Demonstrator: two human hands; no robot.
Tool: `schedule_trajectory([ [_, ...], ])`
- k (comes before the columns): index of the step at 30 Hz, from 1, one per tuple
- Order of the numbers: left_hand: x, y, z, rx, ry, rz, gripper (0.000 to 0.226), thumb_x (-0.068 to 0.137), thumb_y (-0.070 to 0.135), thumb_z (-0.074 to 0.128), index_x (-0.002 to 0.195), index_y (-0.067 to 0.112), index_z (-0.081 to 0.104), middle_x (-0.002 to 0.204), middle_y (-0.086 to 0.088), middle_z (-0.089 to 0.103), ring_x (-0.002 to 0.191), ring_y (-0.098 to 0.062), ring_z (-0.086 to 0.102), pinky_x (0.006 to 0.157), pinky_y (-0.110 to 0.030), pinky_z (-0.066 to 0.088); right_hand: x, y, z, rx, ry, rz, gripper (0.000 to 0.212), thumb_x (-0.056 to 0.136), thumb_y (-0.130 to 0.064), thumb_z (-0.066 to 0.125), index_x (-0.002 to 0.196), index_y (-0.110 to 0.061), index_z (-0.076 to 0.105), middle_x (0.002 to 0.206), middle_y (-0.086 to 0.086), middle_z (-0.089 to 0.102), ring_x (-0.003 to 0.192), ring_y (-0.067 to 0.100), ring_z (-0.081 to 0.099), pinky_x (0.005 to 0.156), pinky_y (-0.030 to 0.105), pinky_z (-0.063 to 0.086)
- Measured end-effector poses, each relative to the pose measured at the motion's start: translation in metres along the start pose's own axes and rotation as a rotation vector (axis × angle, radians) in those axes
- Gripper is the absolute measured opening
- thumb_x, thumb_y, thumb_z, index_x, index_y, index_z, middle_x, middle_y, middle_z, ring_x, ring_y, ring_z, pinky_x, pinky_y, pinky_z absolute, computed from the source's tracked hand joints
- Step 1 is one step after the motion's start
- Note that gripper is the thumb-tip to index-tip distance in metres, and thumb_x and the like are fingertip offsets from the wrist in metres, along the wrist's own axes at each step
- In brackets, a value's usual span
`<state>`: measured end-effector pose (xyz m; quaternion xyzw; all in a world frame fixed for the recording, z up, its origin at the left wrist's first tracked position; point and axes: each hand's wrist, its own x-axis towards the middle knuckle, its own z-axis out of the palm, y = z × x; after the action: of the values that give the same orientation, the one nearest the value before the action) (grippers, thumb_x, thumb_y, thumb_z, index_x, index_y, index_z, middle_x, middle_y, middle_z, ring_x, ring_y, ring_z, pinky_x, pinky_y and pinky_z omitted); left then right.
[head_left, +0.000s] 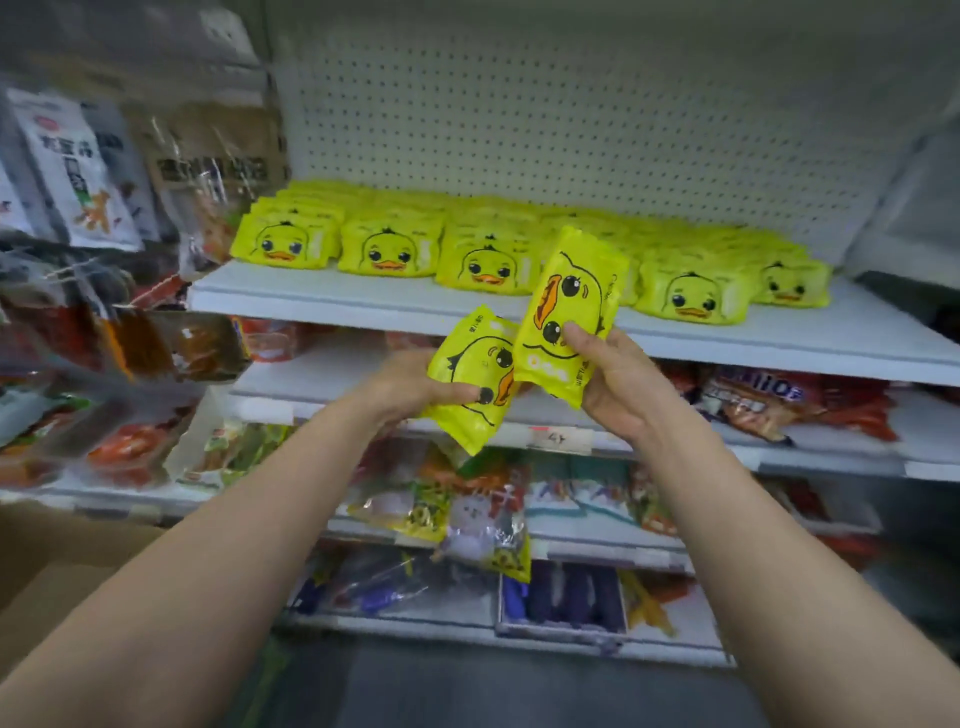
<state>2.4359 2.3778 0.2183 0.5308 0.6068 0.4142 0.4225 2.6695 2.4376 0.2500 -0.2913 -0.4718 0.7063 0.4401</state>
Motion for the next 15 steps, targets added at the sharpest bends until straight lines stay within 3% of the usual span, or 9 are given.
schedule_trajectory([
  [4, 0.041, 0.062, 0.052, 0.070, -0.099, 0.049, 0.049, 0.060, 0.021, 0.087, 0.105, 0.013, 0.069, 0.098, -0.008, 0.074, 0.094, -0.030, 0.070, 0.091, -0.050, 0.053, -0.004, -0.047, -0.054, 0.001, 0.153, -0.114, 0.051, 0.083, -0.017, 0.070, 0.130, -0.004, 0.058, 0.113, 0.013, 0.072, 0.094, 0.027, 0.072, 0.073, 0.043, 0.060],
  [6, 0.067, 0.086, 0.077, 0.146, -0.174, 0.097, 0.045, 0.061, 0.026, 0.087, 0.101, 0.016, 0.068, 0.090, -0.009, 0.074, 0.082, -0.035, 0.070, 0.073, -0.046, 0.056, 0.000, -0.066, -0.086, 0.006, 0.221, -0.169, 0.044, 0.087, -0.012, 0.068, 0.128, -0.002, 0.058, 0.112, 0.014, 0.072, 0.094, 0.027, 0.072, 0.069, 0.041, 0.060],
  [7, 0.080, 0.097, 0.091, 0.186, -0.216, 0.124, 0.038, 0.064, 0.026, 0.087, 0.097, 0.019, 0.068, 0.085, -0.005, 0.074, 0.076, -0.030, 0.070, 0.067, -0.040, 0.056, 0.002, -0.076, -0.103, 0.004, 0.253, -0.197, 0.043, 0.087, -0.010, 0.068, 0.129, -0.002, 0.057, 0.114, 0.015, 0.071, 0.096, 0.028, 0.071, 0.069, 0.041, 0.060],
  [10, 0.129, 0.128, 0.133, 0.267, -0.304, 0.179, 0.050, 0.064, 0.028, 0.088, 0.108, 0.019, 0.067, 0.104, 0.003, 0.072, 0.101, -0.018, 0.067, 0.086, -0.032, 0.054, 0.012, -0.112, -0.154, -0.012, 0.323, -0.283, 0.045, 0.087, -0.007, 0.068, 0.130, -0.005, 0.056, 0.119, 0.015, 0.069, 0.100, 0.030, 0.069, 0.071, 0.042, 0.060],
  [13, 0.179, 0.159, 0.180, 0.407, -0.374, 0.244, 0.099, 0.047, 0.057, 0.090, 0.131, 0.019, 0.055, 0.133, 0.008, 0.056, 0.124, -0.015, 0.051, 0.106, -0.037, 0.041, 0.022, -0.152, -0.203, -0.067, 0.379, -0.343, 0.049, 0.082, -0.011, 0.071, 0.129, -0.006, 0.057, 0.115, 0.014, 0.071, 0.092, 0.028, 0.072, 0.068, 0.040, 0.060],
  [14, 0.195, 0.169, 0.196, 0.435, -0.402, 0.257, 0.096, 0.048, 0.057, 0.090, 0.130, 0.019, 0.056, 0.132, 0.011, 0.055, 0.124, -0.014, 0.051, 0.108, -0.039, 0.039, 0.026, -0.164, -0.219, -0.092, 0.398, -0.351, 0.051, 0.080, -0.012, 0.072, 0.128, -0.005, 0.057, 0.112, 0.013, 0.072, 0.090, 0.027, 0.072, 0.067, 0.039, 0.060],
  [15, 0.214, 0.177, 0.212, 0.446, -0.426, 0.259, 0.080, 0.055, 0.048, 0.090, 0.124, 0.020, 0.061, 0.125, 0.013, 0.060, 0.120, -0.014, 0.055, 0.107, -0.040, 0.040, 0.030, -0.177, -0.235, -0.122, 0.423, -0.353, 0.052, 0.079, -0.012, 0.072, 0.128, -0.004, 0.058, 0.110, 0.013, 0.072, 0.087, 0.026, 0.073, 0.065, 0.038, 0.059],
])
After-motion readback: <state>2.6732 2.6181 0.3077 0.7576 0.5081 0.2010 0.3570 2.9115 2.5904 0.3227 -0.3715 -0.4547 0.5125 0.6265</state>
